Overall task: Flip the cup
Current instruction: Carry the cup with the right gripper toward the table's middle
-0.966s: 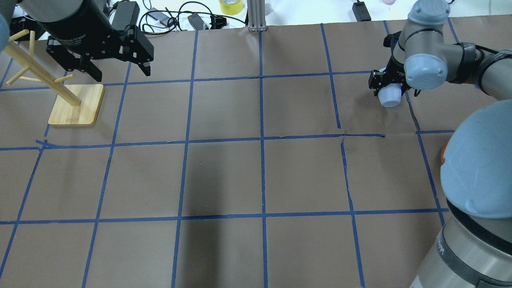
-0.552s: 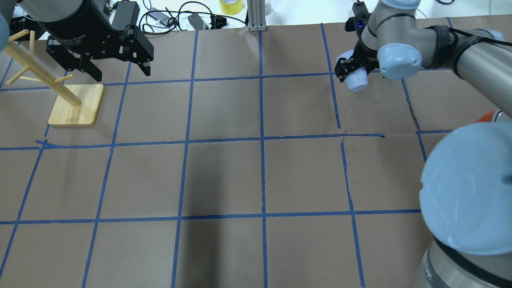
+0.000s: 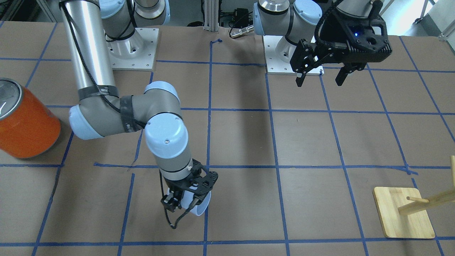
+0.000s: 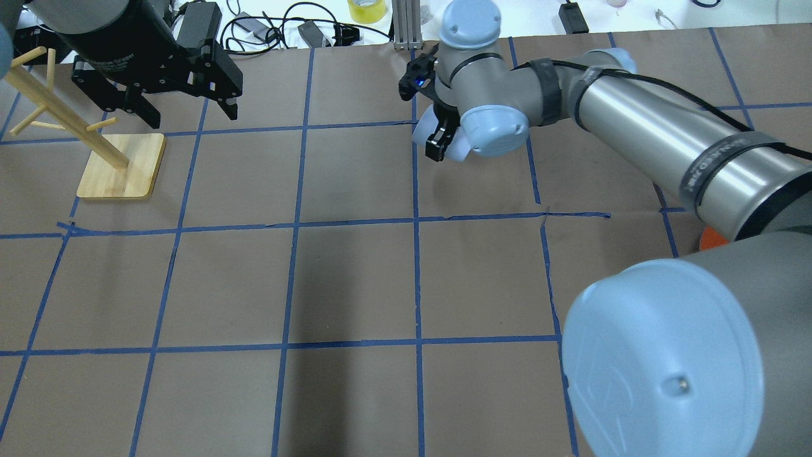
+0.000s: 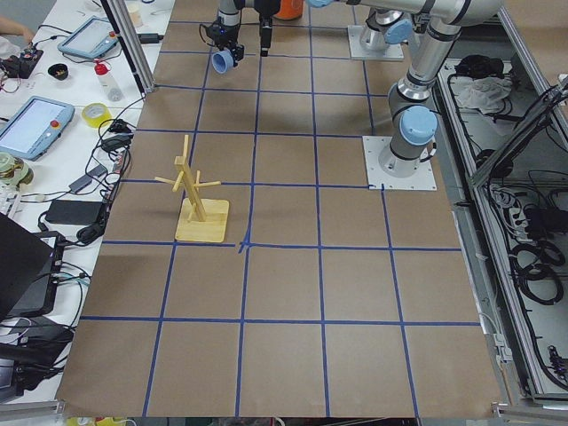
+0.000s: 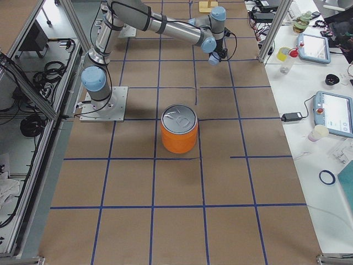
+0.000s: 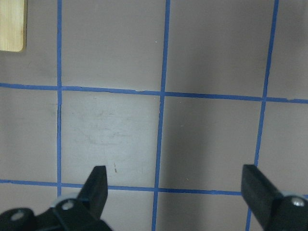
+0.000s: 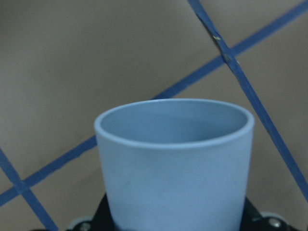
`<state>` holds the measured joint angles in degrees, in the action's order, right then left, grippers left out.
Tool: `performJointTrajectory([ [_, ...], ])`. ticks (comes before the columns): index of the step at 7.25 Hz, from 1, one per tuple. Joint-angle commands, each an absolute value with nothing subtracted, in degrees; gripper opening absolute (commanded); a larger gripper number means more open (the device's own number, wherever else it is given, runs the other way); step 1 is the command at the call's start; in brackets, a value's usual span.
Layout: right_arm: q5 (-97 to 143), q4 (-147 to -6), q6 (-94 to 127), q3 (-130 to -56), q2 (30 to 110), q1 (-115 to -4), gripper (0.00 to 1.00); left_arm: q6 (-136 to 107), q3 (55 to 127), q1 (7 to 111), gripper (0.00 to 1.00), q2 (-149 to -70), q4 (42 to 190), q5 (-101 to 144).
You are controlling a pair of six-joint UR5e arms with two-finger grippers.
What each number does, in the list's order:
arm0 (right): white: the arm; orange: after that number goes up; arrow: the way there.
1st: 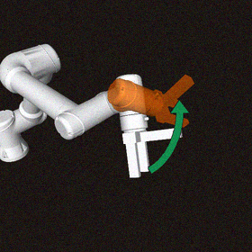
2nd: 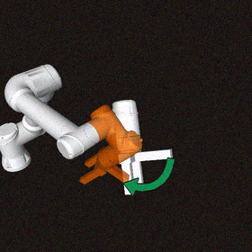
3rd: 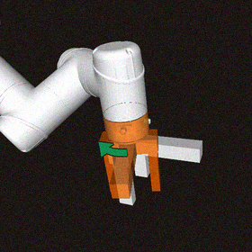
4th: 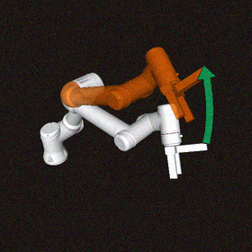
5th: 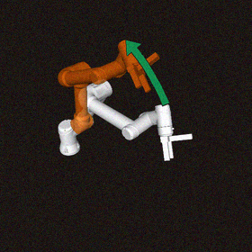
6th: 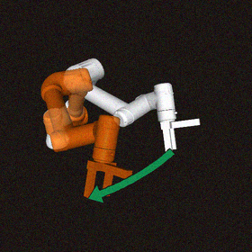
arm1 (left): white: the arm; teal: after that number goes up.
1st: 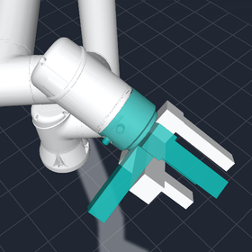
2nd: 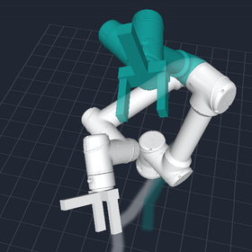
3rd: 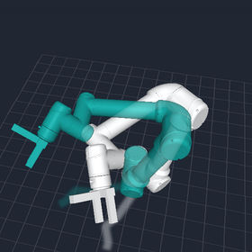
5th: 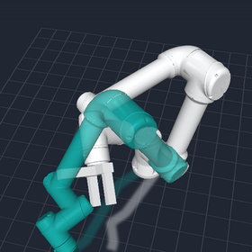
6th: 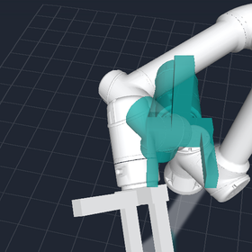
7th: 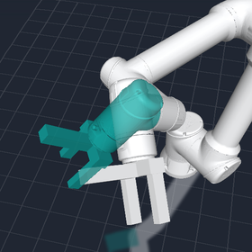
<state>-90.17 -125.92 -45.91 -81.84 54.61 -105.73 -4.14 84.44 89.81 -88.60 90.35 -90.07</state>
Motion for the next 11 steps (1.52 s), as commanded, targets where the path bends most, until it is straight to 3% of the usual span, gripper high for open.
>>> performJointTrajectory([
  [1,-91.6,-127.4,-57.2,-79.7,52.2,-111.7,0.30,-4.1,84.4,89.7,1.00,-88.6,90.4,-90.1],
  [7,-87.5,-129.6,-62.4,-80.0,49.6,-115.5,0.36,-4.1,84.5,89.8,1.00,-88.6,90.4,-90.2],
  [8,-87.1,-129.7,-62.4,-80.0,49.1,-115.5,0.41,-4.1,84.5,89.8,1.00,-88.6,90.4,-90.2],
  [9,-86.8,-129.7,-62.5,-80.1,49.0,-115.5,0.51,-4.1,84.5,89.8,1.00,-88.6,90.4,-90.2],
  [11,-86.3,-129.7,-62.5,-80.4,48.9,-115.5,0.89,-4.1,84.6,89.8,1.00,-88.6,90.4,-90.2],
])
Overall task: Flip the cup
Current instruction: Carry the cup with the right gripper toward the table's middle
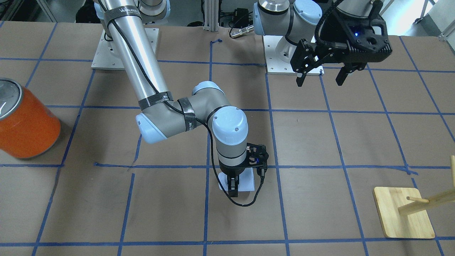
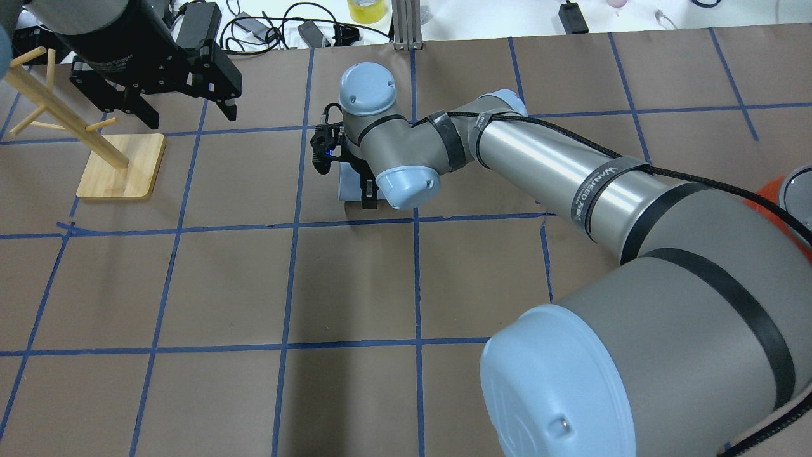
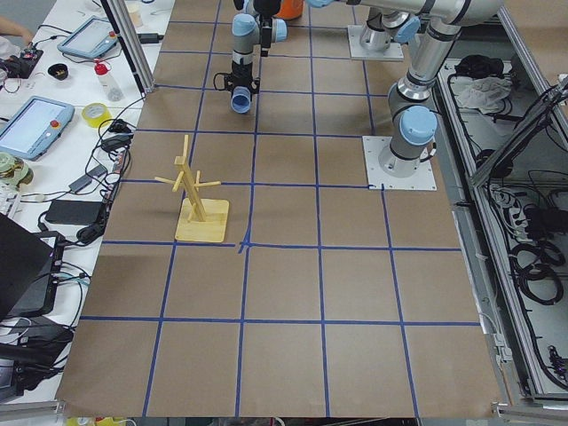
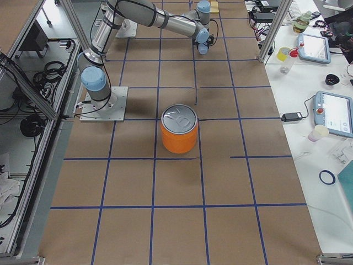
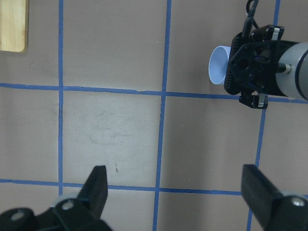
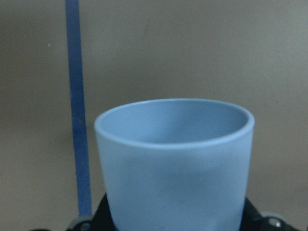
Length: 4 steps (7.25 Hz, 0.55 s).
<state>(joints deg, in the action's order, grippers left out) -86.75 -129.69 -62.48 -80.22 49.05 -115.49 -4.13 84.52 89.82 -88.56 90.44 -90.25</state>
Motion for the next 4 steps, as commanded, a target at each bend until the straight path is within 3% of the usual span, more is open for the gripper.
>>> performJointTrajectory([
  [1,-85.2,-129.7,-62.6,-80.5,49.0,-115.4,1.00,-4.1,84.6,89.8,1.00,-88.6,90.4,-89.9],
  [4,-85.9,-128.8,-61.3,-80.9,51.7,-115.2,1.00,-4.1,84.6,89.8,1.00,-88.5,90.4,-89.9],
])
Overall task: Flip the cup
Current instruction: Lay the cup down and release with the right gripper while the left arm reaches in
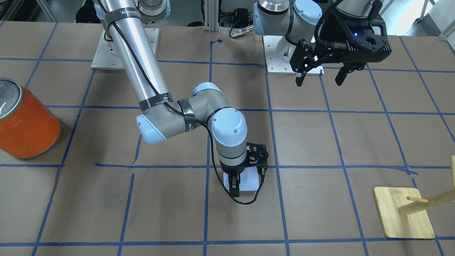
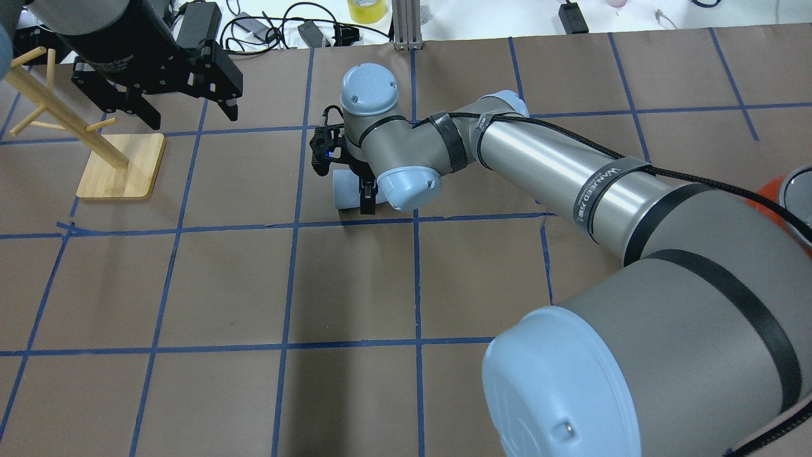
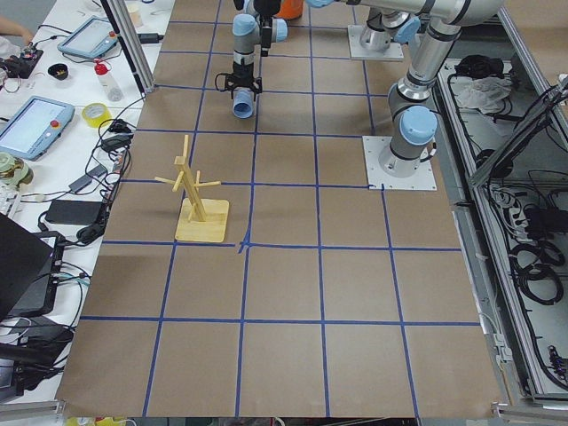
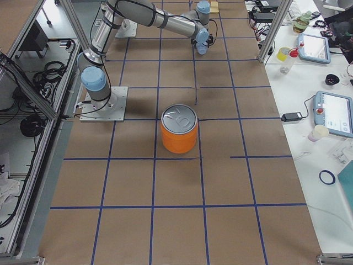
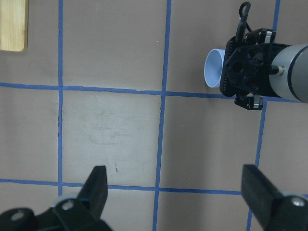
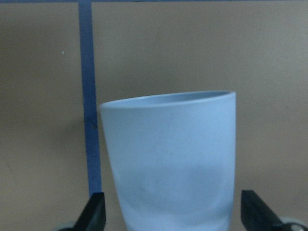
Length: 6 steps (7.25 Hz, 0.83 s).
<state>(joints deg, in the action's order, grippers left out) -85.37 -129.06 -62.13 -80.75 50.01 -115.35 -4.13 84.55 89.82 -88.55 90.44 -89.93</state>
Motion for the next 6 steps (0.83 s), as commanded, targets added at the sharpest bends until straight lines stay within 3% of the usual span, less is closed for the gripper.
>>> performJointTrajectory([
  [1,-86.0,-128.7,-59.3,-81.6,54.6,-115.1,1.00,-4.1,84.4,89.8,1.00,-88.5,90.6,-89.9],
  [6,-87.2,-111.8,-21.7,-89.0,72.6,-100.1,1.00,-2.9,87.1,85.1,1.00,-88.4,93.3,-77.4],
])
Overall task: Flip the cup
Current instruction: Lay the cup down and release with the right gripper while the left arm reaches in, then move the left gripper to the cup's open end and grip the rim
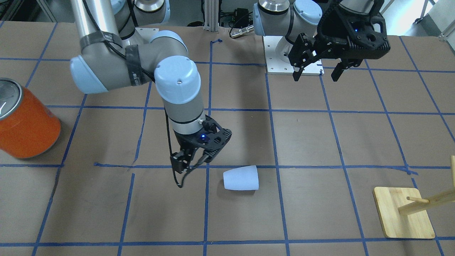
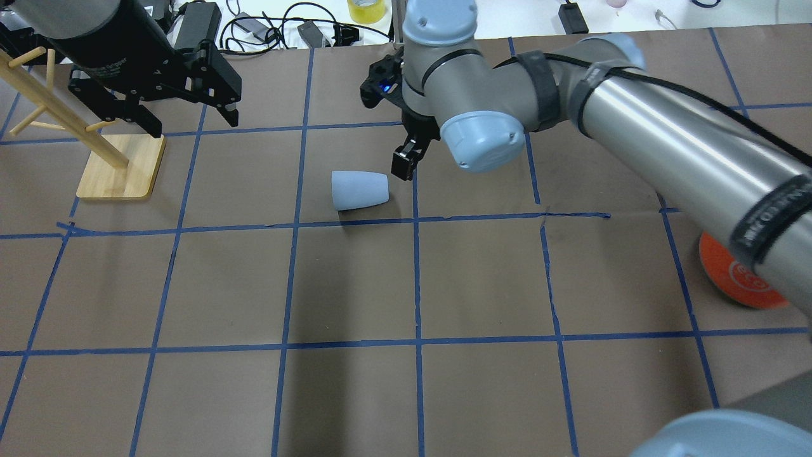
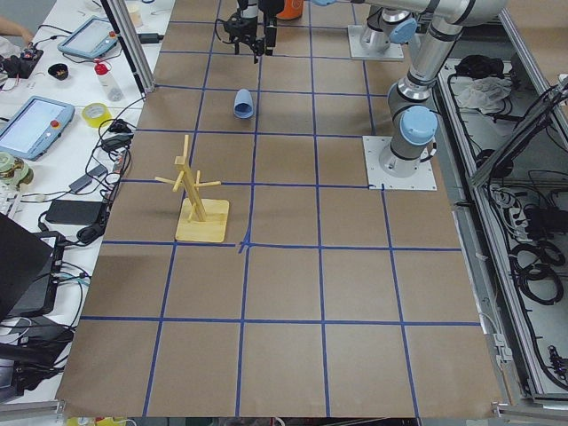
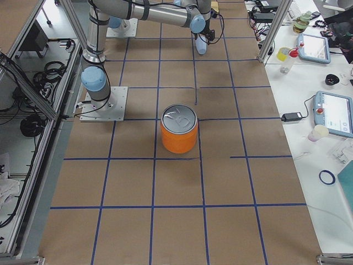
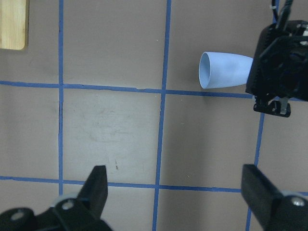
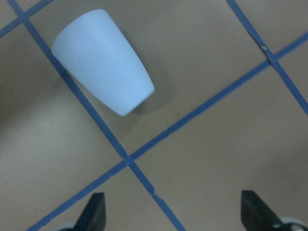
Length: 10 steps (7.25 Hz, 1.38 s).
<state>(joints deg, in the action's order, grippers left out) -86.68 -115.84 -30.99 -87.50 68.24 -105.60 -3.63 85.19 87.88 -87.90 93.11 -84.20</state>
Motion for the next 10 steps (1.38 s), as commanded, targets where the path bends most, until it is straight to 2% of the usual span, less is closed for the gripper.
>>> performJointTrajectory([
  [1,-87.1,-106.9,-18.7,-89.0,75.2,-95.8,1.00,2.6,91.4,79.4,1.00,-88.4,92.7,-70.8],
  [3,-88.0,-95.8,-15.5,-89.0,83.6,-93.3,1.00,10.8,100.4,71.4,1.00,-90.4,90.5,-54.7],
  [5,-96.5,-96.2,-1.7,-88.6,85.7,-92.6,1.00,11.2,108.8,71.4,1.00,-96.7,73.3,-52.3],
  [10,-91.9,-95.4,-1.9,-89.5,85.6,-86.8,1.00,12.7,109.5,71.6,1.00,-114.1,56.3,-37.6],
])
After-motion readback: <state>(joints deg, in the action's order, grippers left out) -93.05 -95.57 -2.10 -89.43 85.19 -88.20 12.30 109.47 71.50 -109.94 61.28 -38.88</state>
